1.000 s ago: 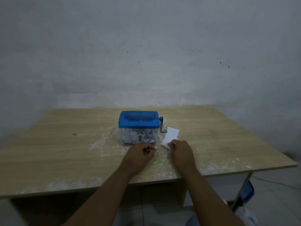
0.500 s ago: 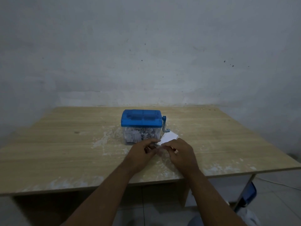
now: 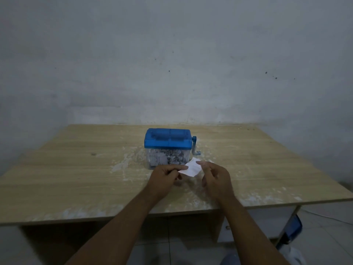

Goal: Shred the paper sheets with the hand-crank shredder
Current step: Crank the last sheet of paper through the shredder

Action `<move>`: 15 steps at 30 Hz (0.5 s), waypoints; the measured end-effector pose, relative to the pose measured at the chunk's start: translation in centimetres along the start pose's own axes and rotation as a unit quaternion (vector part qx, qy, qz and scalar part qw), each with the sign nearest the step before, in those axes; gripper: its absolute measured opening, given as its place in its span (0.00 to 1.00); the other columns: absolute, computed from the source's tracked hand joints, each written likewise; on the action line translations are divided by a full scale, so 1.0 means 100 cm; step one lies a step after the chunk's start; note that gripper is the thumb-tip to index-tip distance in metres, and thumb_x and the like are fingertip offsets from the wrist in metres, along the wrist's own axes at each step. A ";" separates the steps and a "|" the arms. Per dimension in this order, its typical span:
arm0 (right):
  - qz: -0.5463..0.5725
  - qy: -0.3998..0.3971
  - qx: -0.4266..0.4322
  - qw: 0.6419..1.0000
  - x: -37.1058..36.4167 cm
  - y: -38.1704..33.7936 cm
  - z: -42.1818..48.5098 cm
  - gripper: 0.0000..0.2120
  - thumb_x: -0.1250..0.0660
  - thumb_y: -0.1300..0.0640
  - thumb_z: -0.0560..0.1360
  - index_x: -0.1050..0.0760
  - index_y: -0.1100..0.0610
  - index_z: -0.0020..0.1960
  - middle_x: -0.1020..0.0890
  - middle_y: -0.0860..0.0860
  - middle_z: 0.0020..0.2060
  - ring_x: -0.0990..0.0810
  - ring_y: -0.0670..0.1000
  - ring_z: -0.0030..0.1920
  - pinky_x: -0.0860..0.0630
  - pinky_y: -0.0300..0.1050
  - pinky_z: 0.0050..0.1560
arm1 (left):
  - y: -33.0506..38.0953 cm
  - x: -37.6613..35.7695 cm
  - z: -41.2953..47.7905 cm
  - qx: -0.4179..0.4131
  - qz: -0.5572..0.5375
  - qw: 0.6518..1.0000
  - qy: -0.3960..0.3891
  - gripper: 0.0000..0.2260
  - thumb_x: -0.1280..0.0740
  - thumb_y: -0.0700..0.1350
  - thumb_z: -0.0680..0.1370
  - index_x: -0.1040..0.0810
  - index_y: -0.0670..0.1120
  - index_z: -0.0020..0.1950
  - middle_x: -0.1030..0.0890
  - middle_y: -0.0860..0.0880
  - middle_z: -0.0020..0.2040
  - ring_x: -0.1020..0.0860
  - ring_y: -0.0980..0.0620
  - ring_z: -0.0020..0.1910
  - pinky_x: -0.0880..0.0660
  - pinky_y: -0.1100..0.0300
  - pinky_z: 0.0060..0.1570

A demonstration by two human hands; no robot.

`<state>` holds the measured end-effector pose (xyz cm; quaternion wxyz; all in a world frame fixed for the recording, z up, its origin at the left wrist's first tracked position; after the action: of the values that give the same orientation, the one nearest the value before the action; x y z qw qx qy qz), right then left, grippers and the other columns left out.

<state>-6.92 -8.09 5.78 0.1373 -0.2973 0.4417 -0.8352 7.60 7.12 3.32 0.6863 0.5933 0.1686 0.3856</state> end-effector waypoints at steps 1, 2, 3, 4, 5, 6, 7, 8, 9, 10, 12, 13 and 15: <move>0.037 0.006 -0.044 0.998 0.000 0.005 0.000 0.12 0.35 0.46 0.84 0.14 0.47 0.59 0.14 0.47 0.34 0.17 0.45 0.32 0.22 0.41 0.35 | 0.001 0.003 -0.001 0.004 -0.038 0.999 0.004 0.17 0.38 0.37 0.85 0.11 0.51 0.57 0.12 0.50 0.49 0.16 0.49 0.50 0.17 0.57 0.54; 0.072 -0.005 -0.084 0.994 -0.005 0.008 -0.002 0.12 0.34 0.46 0.84 0.15 0.48 0.60 0.13 0.49 0.36 0.17 0.46 0.31 0.23 0.40 0.32 | 0.003 0.005 -0.003 0.006 -0.076 0.997 0.005 0.17 0.40 0.37 0.86 0.11 0.49 0.57 0.12 0.50 0.51 0.16 0.48 0.51 0.17 0.56 0.56; 0.101 -0.021 -0.118 0.988 -0.011 0.010 -0.004 0.11 0.33 0.46 0.83 0.16 0.48 0.61 0.12 0.52 0.40 0.16 0.47 0.32 0.23 0.40 0.30 | 0.007 0.006 -0.005 0.006 -0.101 0.995 0.006 0.17 0.40 0.39 0.87 0.11 0.48 0.57 0.12 0.51 0.52 0.16 0.49 0.52 0.17 0.56 0.56; 0.128 -0.032 -0.142 0.981 -0.018 0.010 -0.005 0.10 0.31 0.47 0.82 0.16 0.47 0.60 0.12 0.54 0.44 0.15 0.49 0.34 0.23 0.40 0.31 | 0.011 0.008 -0.005 0.006 -0.110 0.994 0.010 0.16 0.39 0.41 0.87 0.11 0.49 0.56 0.12 0.53 0.53 0.16 0.51 0.52 0.17 0.57 0.54; 0.157 -0.033 -0.156 0.975 -0.022 0.005 -0.005 0.09 0.30 0.48 0.81 0.16 0.46 0.59 0.12 0.55 0.47 0.14 0.52 0.37 0.22 0.42 0.32 | 0.017 0.012 -0.005 0.005 -0.100 0.995 0.020 0.14 0.37 0.44 0.87 0.10 0.52 0.55 0.12 0.55 0.53 0.15 0.54 0.51 0.16 0.58 0.51; 0.187 -0.027 -0.164 0.968 -0.023 -0.002 -0.004 0.08 0.28 0.51 0.81 0.16 0.46 0.59 0.12 0.56 0.48 0.14 0.55 0.38 0.21 0.43 0.34 | 0.025 0.016 -0.004 0.000 -0.082 0.996 0.032 0.12 0.34 0.46 0.86 0.10 0.54 0.54 0.12 0.56 0.52 0.15 0.55 0.50 0.16 0.59 0.48; 0.214 -0.019 -0.165 0.963 -0.023 -0.011 -0.001 0.09 0.28 0.55 0.80 0.16 0.48 0.59 0.13 0.56 0.49 0.13 0.56 0.40 0.19 0.44 0.35 | 0.033 0.019 -0.002 -0.011 -0.072 0.997 0.038 0.09 0.32 0.47 0.84 0.11 0.56 0.54 0.12 0.55 0.52 0.15 0.56 0.49 0.17 0.61 0.46; 0.236 -0.010 -0.159 0.958 -0.022 -0.021 0.006 0.10 0.28 0.59 0.80 0.16 0.50 0.60 0.13 0.56 0.50 0.12 0.56 0.43 0.18 0.45 0.37 | 0.042 0.023 0.001 -0.025 -0.072 0.996 0.038 0.08 0.30 0.47 0.83 0.11 0.56 0.54 0.12 0.55 0.52 0.15 0.56 0.49 0.17 0.62 0.45; 0.254 -0.007 -0.148 0.956 -0.019 -0.035 0.013 0.12 0.28 0.63 0.79 0.16 0.52 0.60 0.14 0.56 0.51 0.12 0.57 0.46 0.18 0.44 0.39 | 0.053 0.027 0.005 -0.041 -0.076 0.996 0.034 0.07 0.29 0.45 0.82 0.12 0.55 0.55 0.12 0.55 0.52 0.15 0.57 0.50 0.18 0.63 0.45; 0.269 -0.008 -0.131 0.954 -0.018 -0.051 0.022 0.13 0.29 0.66 0.79 0.16 0.54 0.59 0.14 0.56 0.52 0.12 0.57 0.48 0.17 0.44 0.40 | 0.064 0.034 0.009 -0.060 -0.077 0.995 0.027 0.07 0.27 0.43 0.82 0.12 0.53 0.57 0.12 0.55 0.53 0.14 0.57 0.51 0.18 0.63 0.47; 0.263 -0.025 -0.085 0.961 -0.013 -0.078 0.045 0.14 0.30 0.70 0.78 0.15 0.55 0.58 0.12 0.56 0.52 0.12 0.56 0.50 0.16 0.44 0.43 | 0.084 0.044 0.021 -0.094 -0.061 0.994 0.004 0.10 0.26 0.40 0.80 0.12 0.50 0.60 0.12 0.54 0.55 0.14 0.55 0.54 0.17 0.61 0.52; 0.235 -0.039 -0.056 0.970 -0.013 -0.093 0.056 0.15 0.30 0.70 0.77 0.15 0.55 0.58 0.12 0.55 0.52 0.12 0.55 0.50 0.16 0.45 0.44 | 0.094 0.050 0.028 -0.111 -0.041 0.993 -0.003 0.11 0.26 0.39 0.80 0.12 0.49 0.61 0.12 0.52 0.56 0.14 0.54 0.55 0.17 0.60 0.54; 0.165 -0.078 -0.001 0.983 -0.016 -0.122 0.076 0.16 0.29 0.70 0.77 0.15 0.55 0.60 0.12 0.54 0.51 0.12 0.53 0.49 0.14 0.47 0.47 | 0.112 0.064 0.040 -0.138 -0.005 0.990 -0.001 0.10 0.25 0.37 0.80 0.12 0.48 0.58 0.11 0.51 0.54 0.14 0.54 0.55 0.18 0.61 0.55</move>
<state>-0.57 -5.28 18.43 0.3071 -0.2842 0.4737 -0.7749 10.84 9.03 16.29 0.7634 0.4929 0.1159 0.4010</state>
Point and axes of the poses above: each hand's wrist, its own z-axis towards the middle knuckle, its own x-axis out of the back of the hand, y = z × x, the point moved 10 cm from there along z, towards the middle knuckle
